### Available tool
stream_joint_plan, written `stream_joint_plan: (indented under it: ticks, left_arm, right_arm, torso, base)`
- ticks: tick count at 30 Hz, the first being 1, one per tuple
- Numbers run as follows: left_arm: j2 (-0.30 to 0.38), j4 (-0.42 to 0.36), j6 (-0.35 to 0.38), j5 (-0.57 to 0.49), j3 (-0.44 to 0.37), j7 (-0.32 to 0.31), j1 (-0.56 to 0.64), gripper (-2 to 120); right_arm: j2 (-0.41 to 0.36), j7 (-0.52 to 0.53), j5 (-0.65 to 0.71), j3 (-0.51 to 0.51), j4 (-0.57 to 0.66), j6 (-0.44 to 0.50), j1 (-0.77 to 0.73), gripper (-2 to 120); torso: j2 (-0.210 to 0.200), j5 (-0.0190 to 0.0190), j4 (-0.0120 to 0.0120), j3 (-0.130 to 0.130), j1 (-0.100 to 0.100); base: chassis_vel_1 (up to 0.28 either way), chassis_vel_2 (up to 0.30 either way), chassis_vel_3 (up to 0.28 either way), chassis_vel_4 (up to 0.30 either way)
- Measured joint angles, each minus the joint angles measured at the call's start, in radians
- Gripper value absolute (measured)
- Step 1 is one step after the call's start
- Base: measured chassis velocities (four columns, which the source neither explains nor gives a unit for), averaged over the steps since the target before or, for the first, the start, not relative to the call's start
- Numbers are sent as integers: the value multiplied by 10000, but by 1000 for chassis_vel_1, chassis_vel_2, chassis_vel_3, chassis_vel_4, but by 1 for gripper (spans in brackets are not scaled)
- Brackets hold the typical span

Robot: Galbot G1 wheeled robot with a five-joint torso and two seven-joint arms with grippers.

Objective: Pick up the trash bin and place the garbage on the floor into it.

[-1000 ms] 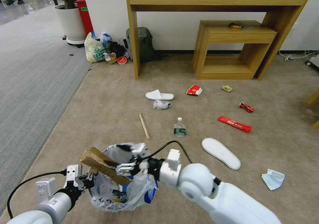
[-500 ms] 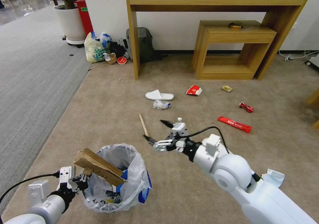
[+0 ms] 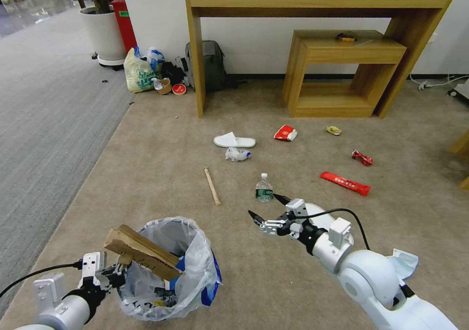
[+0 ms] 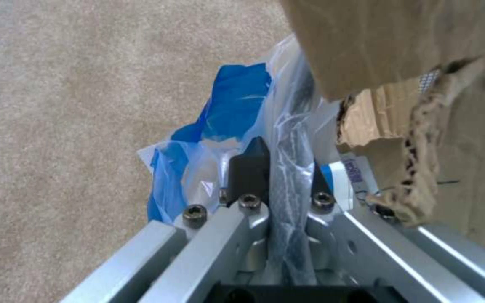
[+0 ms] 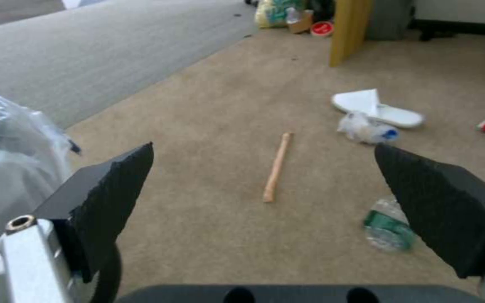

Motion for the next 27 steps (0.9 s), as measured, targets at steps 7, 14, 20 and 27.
stream_joint_plan:
  ticks: [7, 14, 20, 27]
  left_arm:
    - [65, 3, 0, 8, 23, 77, 36, 0]
    - [96, 3, 0, 28, 30, 154, 132, 0]
    - [77, -19, 0, 58, 45, 197, 204, 0]
    - [31, -90, 0, 103, 59, 258, 309, 0]
  right_arm:
    - [65, -143, -140, 524, 148, 110, -454, 100]
    - [120, -306, -271, 974, 345, 253, -941, 100]
    - [157, -402, -317, 1205, 425, 332, -1185, 100]
    - [178, -567, -391, 1556, 507, 465, -1560, 100]
  torso:
    - [0, -1, 1, 1, 0]
    - [0, 2, -1, 1, 0]
    - [0, 0, 0, 1, 0]
    - [0, -1, 1, 1, 0]
  base:
    - [-40, -40, 40, 47]
    - [-120, -117, 119, 122]
    - [-116, -109, 98, 110]
    - [-98, -99, 103, 99]
